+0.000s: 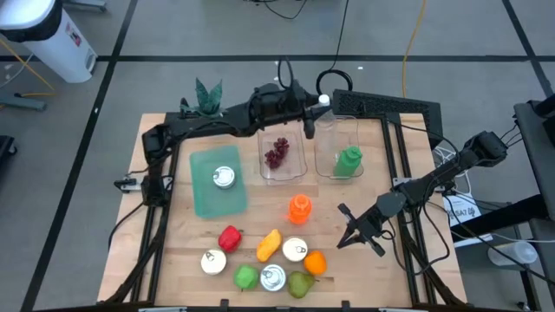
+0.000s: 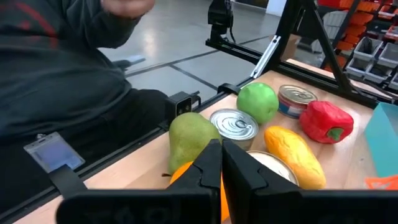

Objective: Pick & Place Food Item
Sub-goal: Put the transparent water bottle into the right transparent bin

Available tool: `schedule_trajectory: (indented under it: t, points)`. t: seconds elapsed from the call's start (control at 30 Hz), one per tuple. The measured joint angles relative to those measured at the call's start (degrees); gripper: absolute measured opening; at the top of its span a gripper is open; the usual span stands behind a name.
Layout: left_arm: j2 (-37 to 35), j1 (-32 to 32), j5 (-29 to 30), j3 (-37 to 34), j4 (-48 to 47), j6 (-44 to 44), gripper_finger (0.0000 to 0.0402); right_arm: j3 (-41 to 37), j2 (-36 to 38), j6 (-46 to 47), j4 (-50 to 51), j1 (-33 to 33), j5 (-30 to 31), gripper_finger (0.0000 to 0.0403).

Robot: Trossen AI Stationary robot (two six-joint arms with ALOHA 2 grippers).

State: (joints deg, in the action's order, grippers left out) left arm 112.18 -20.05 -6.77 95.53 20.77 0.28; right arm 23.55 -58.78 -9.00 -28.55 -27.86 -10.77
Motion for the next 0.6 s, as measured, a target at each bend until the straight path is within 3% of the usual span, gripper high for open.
schedule_trajectory:
  t: [0.6]
  points:
    - [4.57, 1.02, 6.38, 0.00, 0.27, -2.40, 0.0132, 0.00, 0.00, -0.91, -1.66, 0.02, 0.16, 0.0002]
